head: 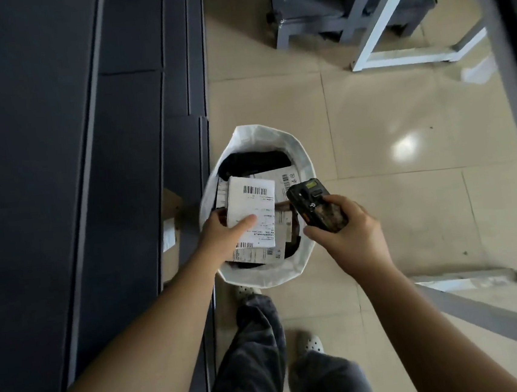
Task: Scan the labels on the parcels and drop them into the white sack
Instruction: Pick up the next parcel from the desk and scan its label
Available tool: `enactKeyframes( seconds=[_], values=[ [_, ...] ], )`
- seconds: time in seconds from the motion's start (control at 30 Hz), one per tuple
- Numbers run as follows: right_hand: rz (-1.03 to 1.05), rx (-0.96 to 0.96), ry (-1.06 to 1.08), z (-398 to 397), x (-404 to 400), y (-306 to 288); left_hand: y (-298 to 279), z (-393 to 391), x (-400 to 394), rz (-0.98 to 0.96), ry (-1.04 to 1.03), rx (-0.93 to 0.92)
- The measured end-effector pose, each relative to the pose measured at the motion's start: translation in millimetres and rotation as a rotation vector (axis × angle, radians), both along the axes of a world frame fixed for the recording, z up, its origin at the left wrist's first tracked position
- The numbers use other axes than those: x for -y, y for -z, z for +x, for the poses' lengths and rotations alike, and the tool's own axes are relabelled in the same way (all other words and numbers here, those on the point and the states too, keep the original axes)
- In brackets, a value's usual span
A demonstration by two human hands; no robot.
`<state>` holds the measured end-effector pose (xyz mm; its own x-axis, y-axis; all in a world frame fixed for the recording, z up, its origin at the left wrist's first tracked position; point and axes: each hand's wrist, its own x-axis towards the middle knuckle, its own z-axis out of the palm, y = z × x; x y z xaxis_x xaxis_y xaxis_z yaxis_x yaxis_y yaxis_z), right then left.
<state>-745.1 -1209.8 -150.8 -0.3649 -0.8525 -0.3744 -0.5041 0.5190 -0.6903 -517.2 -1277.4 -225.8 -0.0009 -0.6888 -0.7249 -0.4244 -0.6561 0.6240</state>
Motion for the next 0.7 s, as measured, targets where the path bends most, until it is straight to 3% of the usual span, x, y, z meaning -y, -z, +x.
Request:
enactKeyframes(
  seconds=[0.13, 0.47, 0.7],
  values=[
    [0.029, -0.003, -0.004, -0.2, 16.1, 20.6, 16.2, -2.1, 14.8, -0.006, 0.060, 0.068],
    [0.070, 0.072, -0.097, -9.8, 31.4, 50.8, 45.6, -11.2, 32.9, -0.054, -0.097, 0.313],
    [0.033, 0.132, -0.107, -18.0, 41.0, 65.0, 59.0, -20.8, 63.3, 0.059, -0.165, 0.305]
  ],
)
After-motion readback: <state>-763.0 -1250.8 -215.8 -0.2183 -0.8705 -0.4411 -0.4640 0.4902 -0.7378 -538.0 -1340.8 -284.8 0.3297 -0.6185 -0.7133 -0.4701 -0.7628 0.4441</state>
